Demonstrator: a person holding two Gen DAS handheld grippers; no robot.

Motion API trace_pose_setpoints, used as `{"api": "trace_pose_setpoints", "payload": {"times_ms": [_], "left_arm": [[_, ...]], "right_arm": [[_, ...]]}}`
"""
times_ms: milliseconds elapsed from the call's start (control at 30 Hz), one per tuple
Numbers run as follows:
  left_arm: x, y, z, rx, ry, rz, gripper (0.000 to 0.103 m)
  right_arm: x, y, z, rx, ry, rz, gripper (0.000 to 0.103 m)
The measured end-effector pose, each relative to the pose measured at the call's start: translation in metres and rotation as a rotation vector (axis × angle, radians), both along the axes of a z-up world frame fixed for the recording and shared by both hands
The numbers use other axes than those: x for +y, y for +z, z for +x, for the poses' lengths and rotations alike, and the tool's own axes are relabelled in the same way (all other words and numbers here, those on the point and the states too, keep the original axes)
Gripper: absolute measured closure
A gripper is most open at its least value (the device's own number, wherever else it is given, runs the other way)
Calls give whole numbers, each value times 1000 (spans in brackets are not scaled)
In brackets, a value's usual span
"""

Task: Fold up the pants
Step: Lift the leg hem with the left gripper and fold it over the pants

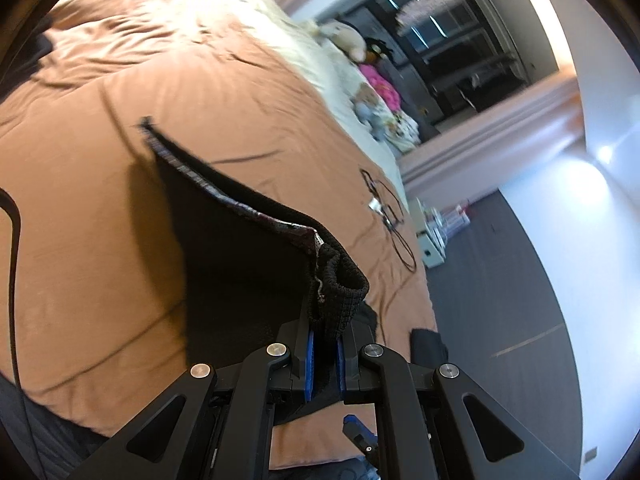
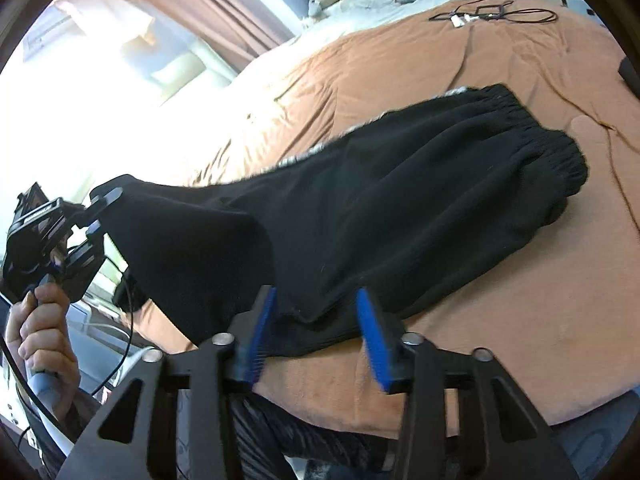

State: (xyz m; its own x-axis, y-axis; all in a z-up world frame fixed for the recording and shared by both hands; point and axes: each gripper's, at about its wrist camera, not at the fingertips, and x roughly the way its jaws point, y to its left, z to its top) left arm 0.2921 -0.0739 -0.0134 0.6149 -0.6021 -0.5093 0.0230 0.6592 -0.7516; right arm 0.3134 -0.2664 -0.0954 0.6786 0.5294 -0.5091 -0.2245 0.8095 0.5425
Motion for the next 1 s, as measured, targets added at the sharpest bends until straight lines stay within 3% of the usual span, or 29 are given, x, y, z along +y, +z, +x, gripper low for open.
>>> {"api": "trace_pose_setpoints", "payload": {"times_ms": [433,1000], "left_arm": [[-111,-1,30,18,-185,57,95],[-241,-70,40,152,-429,102,94]], "right_arm": [[-69,-11,-30,-19,-89,69,60],[-116,-21,-60,34,-195,97,60]]}}
